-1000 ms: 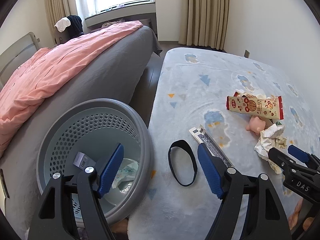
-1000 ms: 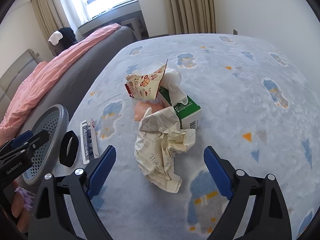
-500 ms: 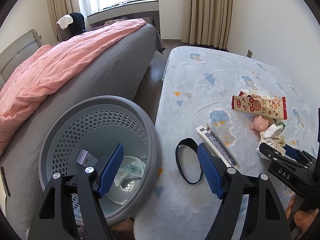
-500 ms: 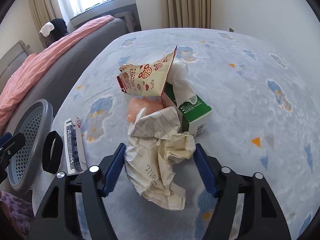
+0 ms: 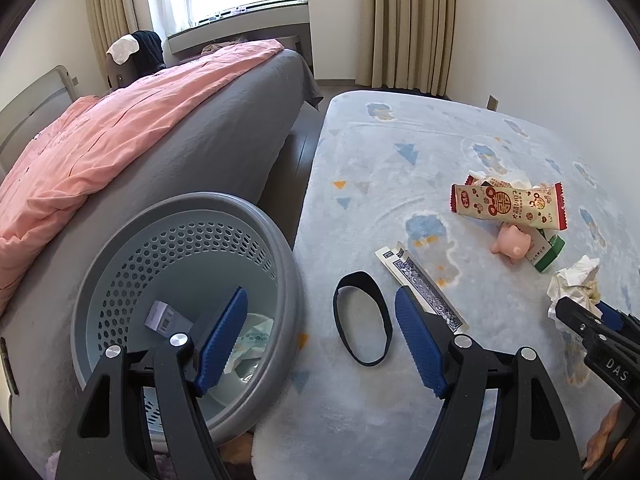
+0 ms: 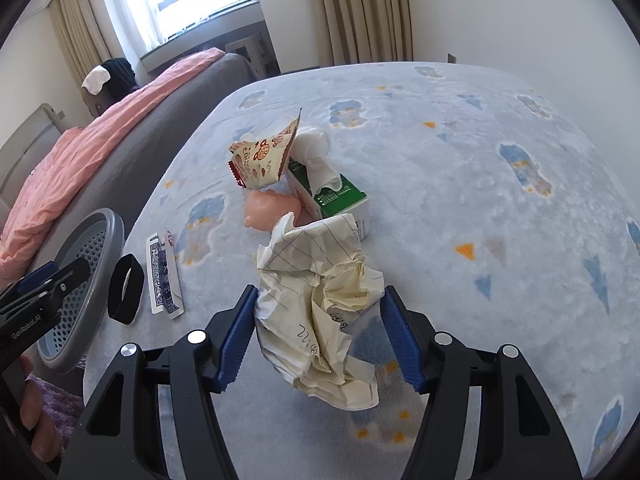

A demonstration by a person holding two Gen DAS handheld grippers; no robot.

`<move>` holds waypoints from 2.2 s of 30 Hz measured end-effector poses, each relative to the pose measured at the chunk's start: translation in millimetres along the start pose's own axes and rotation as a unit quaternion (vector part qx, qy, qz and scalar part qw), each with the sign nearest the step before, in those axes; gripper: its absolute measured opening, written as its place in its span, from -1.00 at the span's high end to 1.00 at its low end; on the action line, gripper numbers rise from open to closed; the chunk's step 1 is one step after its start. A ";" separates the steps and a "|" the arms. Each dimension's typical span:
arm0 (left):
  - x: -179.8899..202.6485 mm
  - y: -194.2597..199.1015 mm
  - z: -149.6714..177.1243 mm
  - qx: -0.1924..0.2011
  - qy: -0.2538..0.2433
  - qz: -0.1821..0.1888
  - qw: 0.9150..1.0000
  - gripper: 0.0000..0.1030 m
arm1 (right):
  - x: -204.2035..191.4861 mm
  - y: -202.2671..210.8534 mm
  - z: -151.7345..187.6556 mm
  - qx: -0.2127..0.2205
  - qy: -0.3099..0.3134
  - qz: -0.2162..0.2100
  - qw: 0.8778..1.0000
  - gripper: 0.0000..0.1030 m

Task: Collect trash
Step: 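Grasp the crumpled cream paper with the right tool and lift it, then grasp the blue playing-card box with the left tool while the right tool holds the paper, then carry both items over the wastebasket and open both tools to drop them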

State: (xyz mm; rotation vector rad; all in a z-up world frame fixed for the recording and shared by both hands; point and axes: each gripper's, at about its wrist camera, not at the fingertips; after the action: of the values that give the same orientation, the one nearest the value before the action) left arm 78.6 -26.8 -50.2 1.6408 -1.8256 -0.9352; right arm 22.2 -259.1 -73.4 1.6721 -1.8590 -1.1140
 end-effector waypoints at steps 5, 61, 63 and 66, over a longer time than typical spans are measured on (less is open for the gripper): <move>12.1 2.3 5.1 -0.002 -0.008 0.008 1.000 -0.42 | 9.2 16.9 6.2 0.010 -0.008 -0.004 1.000 -0.18; 44.8 -26.8 4.0 -0.061 0.017 0.086 0.994 0.77 | 5.6 41.6 2.3 0.036 -0.007 -0.079 0.996 -0.19; 39.4 -16.4 2.5 -0.048 0.015 0.083 0.995 0.77 | 0.2 41.4 1.2 0.035 -0.002 -0.081 0.996 -0.19; 26.7 -2.5 0.6 -0.030 0.018 0.079 0.996 0.77 | -11.6 43.4 -1.7 0.039 0.009 -0.085 0.996 -0.19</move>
State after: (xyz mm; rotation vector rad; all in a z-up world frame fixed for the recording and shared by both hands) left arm 76.0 -53.2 -54.5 1.4442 -1.8539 -0.8783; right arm -1.8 -249.9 -36.5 1.9079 -1.7973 -1.1011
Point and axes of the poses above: each gripper's, at about its wrist camera, not at the fingertips, and y roughly against the way its jaws point, x to its right, z to its underside, and after that the axes turned 2 degrees about -z, right-handed
